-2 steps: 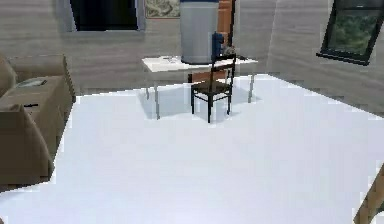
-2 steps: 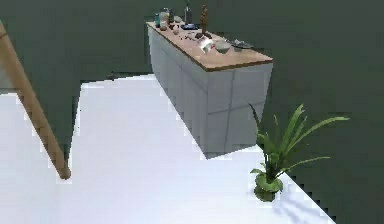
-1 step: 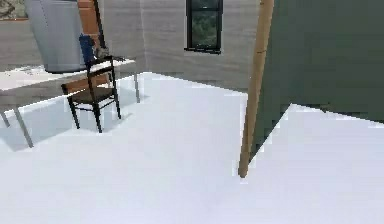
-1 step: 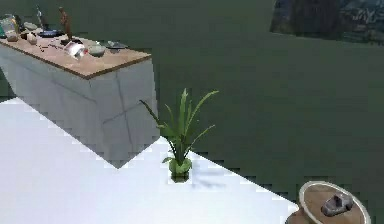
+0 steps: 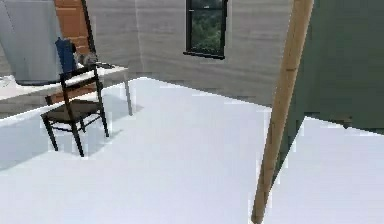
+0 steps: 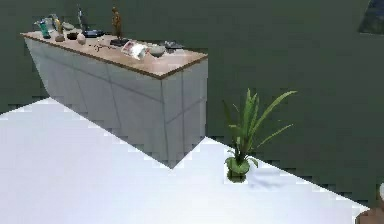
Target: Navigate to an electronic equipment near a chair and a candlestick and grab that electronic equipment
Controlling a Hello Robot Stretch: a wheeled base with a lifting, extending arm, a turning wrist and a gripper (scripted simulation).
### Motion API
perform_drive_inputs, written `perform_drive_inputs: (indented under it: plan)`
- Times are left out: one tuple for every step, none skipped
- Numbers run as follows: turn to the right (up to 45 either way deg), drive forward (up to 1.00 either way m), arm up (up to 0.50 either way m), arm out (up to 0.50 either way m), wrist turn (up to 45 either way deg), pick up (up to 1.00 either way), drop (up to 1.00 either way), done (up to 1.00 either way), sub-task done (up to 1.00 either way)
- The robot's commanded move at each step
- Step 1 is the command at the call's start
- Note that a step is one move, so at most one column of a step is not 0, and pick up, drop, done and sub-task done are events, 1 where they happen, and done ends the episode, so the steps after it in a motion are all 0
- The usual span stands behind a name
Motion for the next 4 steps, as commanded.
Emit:
perform_drive_inputs:
  plan:
    - [-45.0,0.00,0.00,0.00,0.0,0.00,0.00,0.00,0.00]
    - [-6.0,0.00,0.00,0.00,0.0,0.00,0.00,0.00,0.00]
    - [0.0,1.00,0.00,0.00,0.0,0.00,0.00,0.00,0.00]
    - [0.0,0.50,0.00,0.00,0.0,0.00,0.00,0.00,0.00]
